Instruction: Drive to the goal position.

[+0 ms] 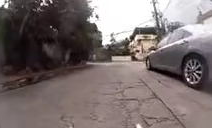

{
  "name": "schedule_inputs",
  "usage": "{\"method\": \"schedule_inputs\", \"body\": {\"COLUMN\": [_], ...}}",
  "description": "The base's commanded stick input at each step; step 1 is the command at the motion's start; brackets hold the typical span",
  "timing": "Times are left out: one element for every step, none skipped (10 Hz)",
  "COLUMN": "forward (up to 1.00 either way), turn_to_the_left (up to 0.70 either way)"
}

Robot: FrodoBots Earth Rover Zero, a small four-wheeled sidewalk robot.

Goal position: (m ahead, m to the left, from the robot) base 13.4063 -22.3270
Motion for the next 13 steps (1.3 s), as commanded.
{"method": "schedule_inputs", "body": {"forward": [0.87,0.87,0.87,0.88,0.88,0.88,0.88,0.89,0.89,0.89,0.89,0.89,0.89], "turn_to_the_left": [0.03,0.03,0.03,-0.01,-0.22,-0.32,-0.32,-0.33,-0.33,-0.33,-0.33,-0.01,0.03]}}
